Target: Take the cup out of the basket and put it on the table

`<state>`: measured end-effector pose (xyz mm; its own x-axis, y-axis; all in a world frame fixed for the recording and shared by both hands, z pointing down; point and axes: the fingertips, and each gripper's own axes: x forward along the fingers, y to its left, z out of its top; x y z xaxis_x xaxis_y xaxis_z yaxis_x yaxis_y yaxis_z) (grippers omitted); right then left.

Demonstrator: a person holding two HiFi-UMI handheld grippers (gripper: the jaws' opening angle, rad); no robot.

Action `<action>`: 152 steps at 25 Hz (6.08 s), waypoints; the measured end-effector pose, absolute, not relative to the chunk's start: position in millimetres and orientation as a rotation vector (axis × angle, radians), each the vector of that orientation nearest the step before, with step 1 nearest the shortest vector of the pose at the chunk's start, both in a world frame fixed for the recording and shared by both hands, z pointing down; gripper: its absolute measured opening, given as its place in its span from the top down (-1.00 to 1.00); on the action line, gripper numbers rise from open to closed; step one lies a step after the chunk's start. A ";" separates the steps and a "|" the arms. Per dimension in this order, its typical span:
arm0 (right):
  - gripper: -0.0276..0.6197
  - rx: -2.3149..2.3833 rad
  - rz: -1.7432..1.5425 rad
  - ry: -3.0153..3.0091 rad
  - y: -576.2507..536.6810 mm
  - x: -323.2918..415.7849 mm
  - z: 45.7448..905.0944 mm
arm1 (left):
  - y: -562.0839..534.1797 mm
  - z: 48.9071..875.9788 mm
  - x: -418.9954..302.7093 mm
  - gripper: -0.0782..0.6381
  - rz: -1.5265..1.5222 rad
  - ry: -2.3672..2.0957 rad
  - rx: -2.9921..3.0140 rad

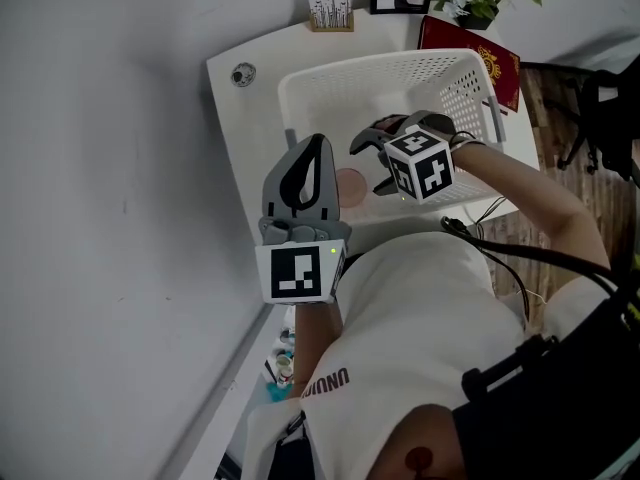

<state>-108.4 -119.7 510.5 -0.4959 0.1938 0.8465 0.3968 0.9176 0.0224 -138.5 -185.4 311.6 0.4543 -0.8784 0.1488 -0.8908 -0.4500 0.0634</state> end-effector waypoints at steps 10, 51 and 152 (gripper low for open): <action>-0.18 -0.481 -0.332 -2.062 -114.8 -119.8 522.3 | -189.5 300.2 -120.2 0.75 0.034 -1.341 2.736; -0.20 -0.629 -0.364 -2.102 -98.0 -146.8 542.0 | -194.9 303.1 -127.1 0.75 -0.009 -1.257 2.772; -0.19 0.439 -0.211 -2.441 -181.0 -83.6 398.3 | -183.5 280.6 -126.5 0.75 0.048 -1.445 2.814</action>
<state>-83.6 -181.0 398.3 -0.7386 -0.3617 0.5689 -0.2588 0.9313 0.2561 -126.5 -183.5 280.6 0.5825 -0.8126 0.0170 -0.8120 -0.5827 -0.0338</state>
